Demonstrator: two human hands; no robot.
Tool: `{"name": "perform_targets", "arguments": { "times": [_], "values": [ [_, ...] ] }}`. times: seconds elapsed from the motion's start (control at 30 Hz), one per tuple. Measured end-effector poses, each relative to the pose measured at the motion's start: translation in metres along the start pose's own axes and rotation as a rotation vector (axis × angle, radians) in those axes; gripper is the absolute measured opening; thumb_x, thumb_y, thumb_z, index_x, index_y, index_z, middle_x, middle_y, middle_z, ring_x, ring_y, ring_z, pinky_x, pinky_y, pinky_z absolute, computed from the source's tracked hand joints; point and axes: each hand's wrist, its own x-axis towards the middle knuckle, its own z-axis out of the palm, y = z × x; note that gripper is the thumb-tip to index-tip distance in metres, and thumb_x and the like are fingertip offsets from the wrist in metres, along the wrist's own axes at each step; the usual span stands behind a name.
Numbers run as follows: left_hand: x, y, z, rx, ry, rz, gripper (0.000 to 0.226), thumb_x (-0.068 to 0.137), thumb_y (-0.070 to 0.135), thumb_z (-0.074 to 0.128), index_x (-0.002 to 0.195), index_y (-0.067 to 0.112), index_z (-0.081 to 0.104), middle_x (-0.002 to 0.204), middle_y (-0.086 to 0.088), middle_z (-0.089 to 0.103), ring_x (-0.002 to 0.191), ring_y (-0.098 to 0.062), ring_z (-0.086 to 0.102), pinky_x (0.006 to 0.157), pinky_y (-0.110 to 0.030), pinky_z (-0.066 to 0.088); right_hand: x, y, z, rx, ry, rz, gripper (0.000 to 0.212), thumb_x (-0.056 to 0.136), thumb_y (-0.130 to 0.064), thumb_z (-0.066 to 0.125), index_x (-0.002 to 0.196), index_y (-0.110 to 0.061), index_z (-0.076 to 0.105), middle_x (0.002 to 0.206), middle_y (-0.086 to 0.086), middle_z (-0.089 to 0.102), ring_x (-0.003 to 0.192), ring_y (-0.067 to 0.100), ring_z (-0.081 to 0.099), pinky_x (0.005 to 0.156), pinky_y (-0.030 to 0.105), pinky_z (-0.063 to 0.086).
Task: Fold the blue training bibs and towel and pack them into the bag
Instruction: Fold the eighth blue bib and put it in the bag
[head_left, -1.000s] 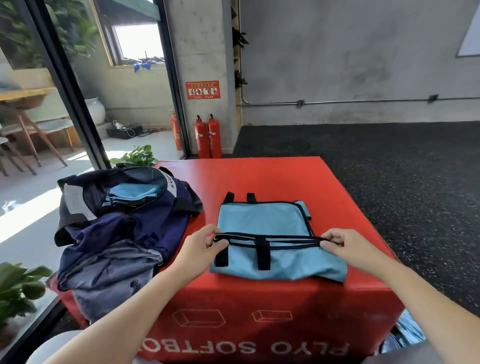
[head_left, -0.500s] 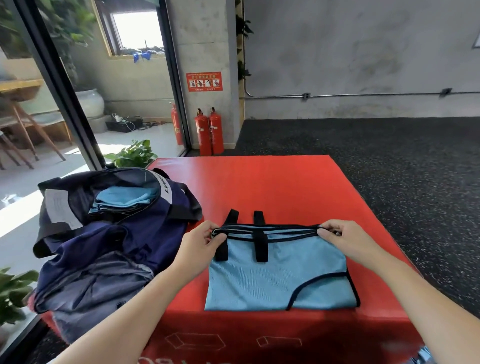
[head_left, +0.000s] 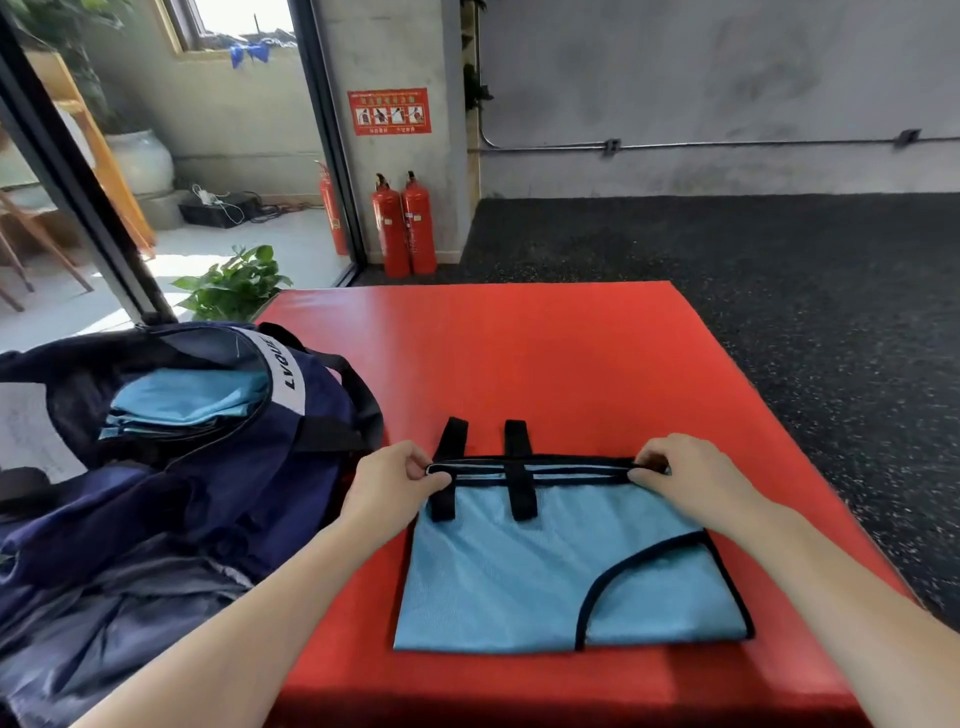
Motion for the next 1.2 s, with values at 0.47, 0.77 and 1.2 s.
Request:
{"name": "perform_targets", "arguments": {
  "times": [0.47,0.77,1.2],
  "values": [
    [-0.033,0.013,0.009,0.039,0.050,0.200,0.036,0.092,0.039,0.066,0.126,0.030,0.056,0.104,0.016,0.055,0.080,0.002,0.056,0.078,-0.020,0.043,-0.018,-0.095,0.050,0.315,-0.063,-0.135,0.050,0.092,-0.065,0.055,0.126,-0.030,0.055,0.095,-0.017,0.063,0.084,-0.001,0.059,0.074,0.022,0.047],
    [-0.036,0.022,0.015,0.063,0.007,0.107,0.067,0.085,0.057,0.064,0.143,0.037,0.037,0.140,0.012,0.044,0.112,-0.019,0.059,0.097,-0.036,0.046,-0.011,-0.113,0.049,0.494,-0.078,-0.057,0.057,0.091,-0.065,0.056,0.136,-0.031,0.052,0.114,-0.013,0.058,0.104,0.006,0.058,0.084,0.021,0.041],
    [-0.019,0.032,0.016,-0.061,0.077,0.247,0.035,0.091,0.029,0.069,0.123,0.029,0.056,0.123,0.018,0.049,0.109,0.000,0.054,0.088,-0.016,0.044,-0.001,-0.100,0.039,0.483,-0.121,-0.201,0.070,0.090,-0.040,0.072,0.150,-0.038,0.036,0.140,-0.021,0.050,0.124,-0.002,0.050,0.098,0.017,0.038]
  ]
}}
